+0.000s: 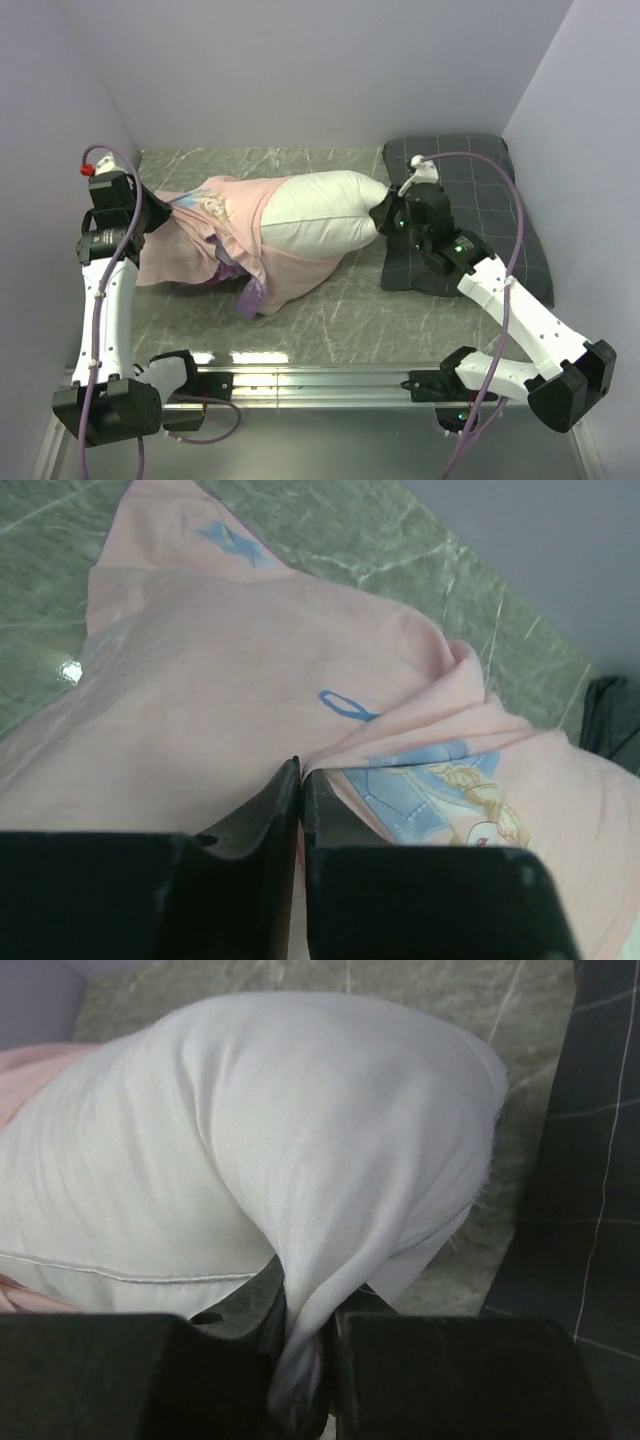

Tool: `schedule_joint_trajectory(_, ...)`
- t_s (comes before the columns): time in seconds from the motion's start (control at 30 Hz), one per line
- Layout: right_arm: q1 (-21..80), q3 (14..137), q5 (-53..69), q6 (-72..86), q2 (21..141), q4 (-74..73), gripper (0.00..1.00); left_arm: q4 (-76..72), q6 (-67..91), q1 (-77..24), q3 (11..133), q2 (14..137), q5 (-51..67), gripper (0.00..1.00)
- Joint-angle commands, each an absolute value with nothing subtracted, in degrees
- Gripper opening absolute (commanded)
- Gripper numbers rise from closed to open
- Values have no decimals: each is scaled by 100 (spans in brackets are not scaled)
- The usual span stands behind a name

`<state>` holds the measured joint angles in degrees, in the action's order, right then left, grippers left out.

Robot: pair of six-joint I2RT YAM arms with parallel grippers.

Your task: Remove the pillowcase from the pillow

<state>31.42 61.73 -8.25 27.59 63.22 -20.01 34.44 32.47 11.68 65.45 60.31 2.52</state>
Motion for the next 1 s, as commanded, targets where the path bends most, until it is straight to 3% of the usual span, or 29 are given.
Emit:
schedule_joint_trajectory(0.0, 3707, 6274, -1598, 2645, 6423, -1397, 0, 2831, 2743, 802, 6688, 5977, 203, 16)
schedule_joint_trajectory(0.1, 4139, 6599, -1582, 2716, 6731, -1538, 0, 2996, 2541, 214, 7100, 6090, 10, 30)
schedule_joint_trajectory(0.27, 4596, 7487, -1879, 2576, 7145, -2048, 0, 3480, 2268, -404, 8023, 6889, -580, 15)
schedule_joint_trajectory(0.33, 4597, 7926, -1898, 2479, 7329, -2292, 5, 3542, 2250, -544, 8225, 7320, -650, 9)
schedule_joint_trajectory(0.47, 4719, 8113, -1925, 2242, 7304, -2224, 24, 3516, 2162, -764, 8376, 8206, -922, 8)
schedule_joint_trajectory(0.57, 4737, 7815, -1732, 2031, 7085, -1873, 27, 3472, 2145, -791, 8464, 8917, -958, 8)
schedule_joint_trajectory(0.8, 5123, 7804, -1352, 1391, 6943, -1617, 19, 4445, 1846, -940, 10105, 11063, -1195, 6)
schedule_joint_trajectory(0.97, 5458, 8313, -1502, 1011, 7127, -1678, 20, 4921, 1547, -1177, 11371, 12301, -862, 20)
